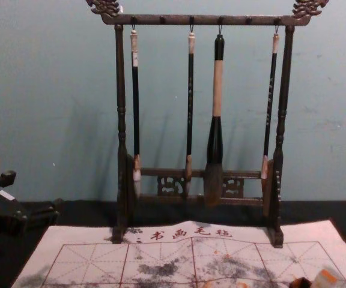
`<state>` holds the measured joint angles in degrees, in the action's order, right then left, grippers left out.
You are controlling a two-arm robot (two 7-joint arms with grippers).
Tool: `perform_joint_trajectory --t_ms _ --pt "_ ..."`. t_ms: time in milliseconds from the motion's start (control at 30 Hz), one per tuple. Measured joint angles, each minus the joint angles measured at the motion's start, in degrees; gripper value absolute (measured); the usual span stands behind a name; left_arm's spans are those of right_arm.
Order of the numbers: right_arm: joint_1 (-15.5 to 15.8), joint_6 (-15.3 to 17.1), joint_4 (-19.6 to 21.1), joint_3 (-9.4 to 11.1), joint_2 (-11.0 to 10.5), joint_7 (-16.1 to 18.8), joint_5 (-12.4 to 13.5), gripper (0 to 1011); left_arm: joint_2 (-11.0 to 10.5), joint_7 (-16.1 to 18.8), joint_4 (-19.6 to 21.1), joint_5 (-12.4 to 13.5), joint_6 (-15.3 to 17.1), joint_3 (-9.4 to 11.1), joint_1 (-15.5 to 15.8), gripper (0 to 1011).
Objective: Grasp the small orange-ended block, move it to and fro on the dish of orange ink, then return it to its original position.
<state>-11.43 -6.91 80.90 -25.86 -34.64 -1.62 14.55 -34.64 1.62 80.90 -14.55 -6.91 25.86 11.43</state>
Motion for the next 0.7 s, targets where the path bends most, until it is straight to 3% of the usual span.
perform_joint_trajectory --t_ms 700 --pt "0.0 0.0 0.0 0.0 0.0 0.0 0.0 1000 0.0 0.0 0.0 0.0 0.0 0.0 0.0 1001"
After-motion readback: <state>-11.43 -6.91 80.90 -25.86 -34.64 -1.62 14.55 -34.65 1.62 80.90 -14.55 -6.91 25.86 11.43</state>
